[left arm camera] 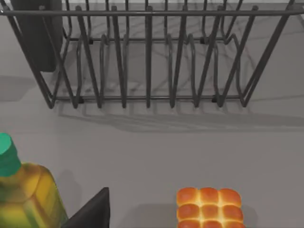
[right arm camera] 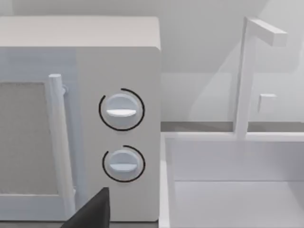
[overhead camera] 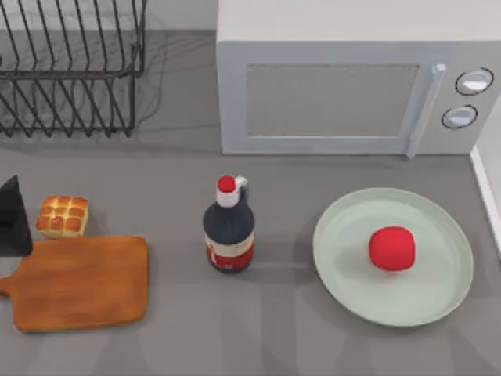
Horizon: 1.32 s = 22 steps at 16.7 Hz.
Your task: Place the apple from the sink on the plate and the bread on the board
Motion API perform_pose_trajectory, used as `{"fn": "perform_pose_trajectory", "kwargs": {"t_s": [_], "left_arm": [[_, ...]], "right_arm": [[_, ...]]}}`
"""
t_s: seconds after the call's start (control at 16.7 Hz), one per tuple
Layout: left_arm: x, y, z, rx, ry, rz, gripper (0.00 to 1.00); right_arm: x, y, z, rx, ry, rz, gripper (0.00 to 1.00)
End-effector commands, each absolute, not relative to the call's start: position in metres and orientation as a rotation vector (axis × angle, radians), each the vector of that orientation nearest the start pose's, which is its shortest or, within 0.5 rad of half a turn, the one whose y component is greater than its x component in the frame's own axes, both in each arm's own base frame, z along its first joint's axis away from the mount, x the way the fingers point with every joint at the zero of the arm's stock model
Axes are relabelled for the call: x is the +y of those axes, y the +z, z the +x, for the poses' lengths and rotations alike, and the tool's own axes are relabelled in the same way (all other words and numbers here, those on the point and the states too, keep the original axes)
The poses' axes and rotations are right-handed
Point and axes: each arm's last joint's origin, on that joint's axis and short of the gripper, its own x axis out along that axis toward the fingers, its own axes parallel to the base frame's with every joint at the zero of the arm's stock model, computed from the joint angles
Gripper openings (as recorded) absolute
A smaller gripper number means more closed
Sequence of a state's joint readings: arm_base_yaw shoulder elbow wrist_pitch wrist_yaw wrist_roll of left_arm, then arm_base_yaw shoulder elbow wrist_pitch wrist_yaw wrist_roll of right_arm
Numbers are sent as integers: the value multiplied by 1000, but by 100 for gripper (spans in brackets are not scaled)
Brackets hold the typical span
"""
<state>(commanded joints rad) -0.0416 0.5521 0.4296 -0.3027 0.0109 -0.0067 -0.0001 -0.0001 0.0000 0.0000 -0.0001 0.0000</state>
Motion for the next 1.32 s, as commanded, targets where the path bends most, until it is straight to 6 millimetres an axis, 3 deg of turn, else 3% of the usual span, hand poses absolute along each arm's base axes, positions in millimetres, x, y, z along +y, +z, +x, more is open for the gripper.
{"fn": "perform_pose_trajectory", "kwargs": {"t_s": [0.18, 0.36, 0.54, 0.78, 1.02, 1.32], "left_arm": [[-10, 245, 181, 676, -53, 0, 100], [-14, 247, 230, 933, -51, 7, 100], [-20, 234, 280, 1172, -49, 19, 100], [-28, 201, 334, 1422, -50, 38, 100], [-35, 176, 362, 1554, -54, 53, 100], [-36, 172, 366, 1572, -56, 55, 100]], "right_arm": [[-1, 160, 106, 0, 0, 0, 100], [-1, 160, 106, 0, 0, 0, 100], [-1, 160, 106, 0, 0, 0, 100], [-1, 160, 106, 0, 0, 0, 100], [-1, 160, 106, 0, 0, 0, 100], [-1, 160, 106, 0, 0, 0, 100]]}}
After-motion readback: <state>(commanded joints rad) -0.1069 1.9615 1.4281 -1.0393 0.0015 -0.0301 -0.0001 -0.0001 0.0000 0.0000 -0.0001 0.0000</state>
